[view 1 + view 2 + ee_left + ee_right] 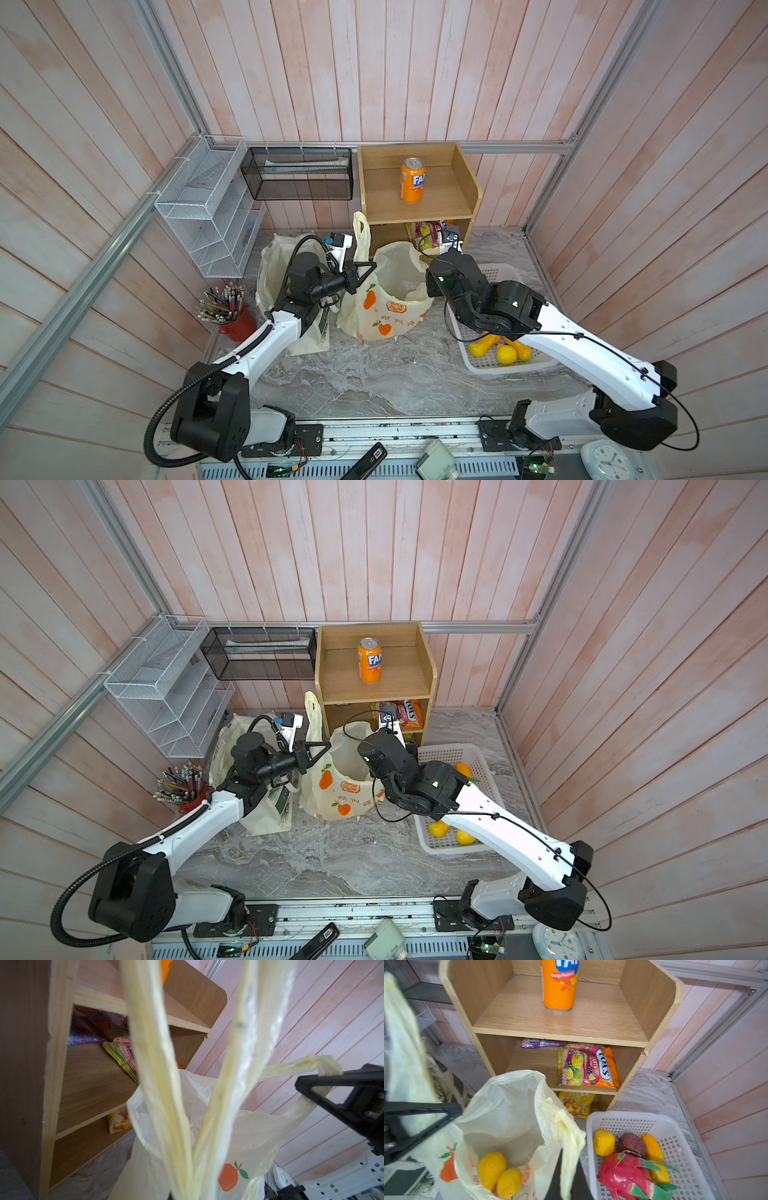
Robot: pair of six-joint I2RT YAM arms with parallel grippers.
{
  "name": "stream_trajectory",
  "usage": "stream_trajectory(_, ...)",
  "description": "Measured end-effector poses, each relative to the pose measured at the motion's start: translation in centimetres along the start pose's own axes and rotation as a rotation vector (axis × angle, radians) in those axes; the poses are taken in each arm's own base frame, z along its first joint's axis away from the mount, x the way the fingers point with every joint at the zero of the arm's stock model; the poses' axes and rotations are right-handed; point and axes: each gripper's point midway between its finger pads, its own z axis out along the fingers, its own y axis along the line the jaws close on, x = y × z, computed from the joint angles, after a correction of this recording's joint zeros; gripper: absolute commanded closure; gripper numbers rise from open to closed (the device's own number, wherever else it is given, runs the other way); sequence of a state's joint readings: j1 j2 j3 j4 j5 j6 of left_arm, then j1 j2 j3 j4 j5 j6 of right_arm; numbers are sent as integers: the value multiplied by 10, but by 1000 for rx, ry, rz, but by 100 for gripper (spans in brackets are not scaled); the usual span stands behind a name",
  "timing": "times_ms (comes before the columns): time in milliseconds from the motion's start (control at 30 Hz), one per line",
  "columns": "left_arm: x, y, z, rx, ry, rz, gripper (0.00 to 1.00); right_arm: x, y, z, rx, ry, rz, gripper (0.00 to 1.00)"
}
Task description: Place the mixed food into the grocery bags and tie them
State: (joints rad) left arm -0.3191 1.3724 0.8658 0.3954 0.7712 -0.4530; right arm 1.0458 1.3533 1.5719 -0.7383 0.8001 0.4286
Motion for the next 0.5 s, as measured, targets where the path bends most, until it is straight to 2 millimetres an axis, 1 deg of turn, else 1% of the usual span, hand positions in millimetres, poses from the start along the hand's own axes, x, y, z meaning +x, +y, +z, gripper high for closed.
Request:
stream_trajectory(133, 19, -12, 15, 98, 68, -13, 100, -14, 16, -5, -26, -22, 27, 100)
stream_trajectory(233, 28, -26, 25, 180, 110, -11, 100, -18, 23, -2, -30, -26, 26, 100)
stream_trajectory(267, 29, -29, 27, 199, 120, -10, 100, -18, 25, 0, -29, -25, 24, 99)
stream_trajectory(300, 31, -31, 29, 217, 128, -9, 100, -18, 27, 4, -27, -22, 19, 94)
stream_trajectory(367, 34, -32, 30, 235, 141, -9, 100, -16, 29, 12, -32, -9, 13, 81)
stream_trajectory(400, 35, -31, 30, 241, 147, -9, 100, -15, 29, 18, -40, 2, 13, 71)
stream_trajectory(433, 36, -30, 31, 247, 152, -8, 100, -13, 27, 25, -51, 15, 17, 63)
stream_trajectory(500, 38, -26, 31, 252, 161, -14, 100, -12, 22, 37, -75, 38, 37, 55)
